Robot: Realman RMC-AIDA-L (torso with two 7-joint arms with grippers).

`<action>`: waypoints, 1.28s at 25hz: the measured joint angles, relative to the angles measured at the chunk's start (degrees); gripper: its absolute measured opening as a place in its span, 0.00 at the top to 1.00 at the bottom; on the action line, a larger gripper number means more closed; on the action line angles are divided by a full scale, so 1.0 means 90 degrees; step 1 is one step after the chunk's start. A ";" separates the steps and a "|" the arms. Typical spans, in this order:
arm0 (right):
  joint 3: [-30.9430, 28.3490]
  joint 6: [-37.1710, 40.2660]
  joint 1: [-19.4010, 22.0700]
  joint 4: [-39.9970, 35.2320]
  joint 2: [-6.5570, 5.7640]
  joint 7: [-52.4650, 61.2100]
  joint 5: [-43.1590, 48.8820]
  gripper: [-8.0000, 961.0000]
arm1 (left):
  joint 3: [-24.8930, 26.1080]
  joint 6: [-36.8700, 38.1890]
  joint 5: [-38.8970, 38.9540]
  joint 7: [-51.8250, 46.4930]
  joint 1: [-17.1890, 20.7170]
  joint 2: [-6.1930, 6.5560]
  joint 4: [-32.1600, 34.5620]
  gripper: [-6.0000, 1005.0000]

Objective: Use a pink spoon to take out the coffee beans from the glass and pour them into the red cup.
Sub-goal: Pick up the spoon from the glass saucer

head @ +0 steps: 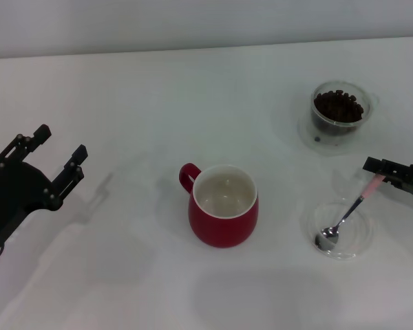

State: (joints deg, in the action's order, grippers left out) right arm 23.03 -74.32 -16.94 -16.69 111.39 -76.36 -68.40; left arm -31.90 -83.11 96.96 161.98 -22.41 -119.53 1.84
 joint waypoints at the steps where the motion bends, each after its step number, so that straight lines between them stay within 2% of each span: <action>1: 0.0000 -0.0012 -0.0001 -0.0010 0.0001 0.0000 0.0003 0.41 | 0.0000 0.0001 0.0000 0.0000 0.0000 0.0000 0.0000 0.34; 10: -0.0017 -0.0053 0.0014 -0.0031 -0.0011 -0.0029 -0.0008 0.42 | 0.0000 -0.0006 -0.0002 0.0000 0.0021 0.0000 0.0000 0.34; 15: -0.0031 -0.0054 0.0038 -0.0026 -0.0023 -0.0017 -0.0003 0.59 | 0.0000 -0.0007 -0.0002 0.0000 0.0022 0.0000 0.0000 0.34; 26: 0.0023 -0.0116 0.0010 0.0017 0.0006 -0.0030 0.0009 0.59 | 0.0000 -0.0020 0.0051 0.0000 0.0001 -0.0010 0.0000 0.34; 32: 0.0028 -0.0157 0.0039 0.0015 0.0007 -0.0013 0.0012 0.63 | 0.0000 0.0013 0.0084 0.0000 -0.0003 -0.0010 0.0000 0.34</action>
State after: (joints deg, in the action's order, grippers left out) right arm 23.28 -75.73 -16.59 -16.56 111.45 -76.48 -68.28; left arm -31.90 -82.99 97.72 161.98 -22.44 -119.62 1.84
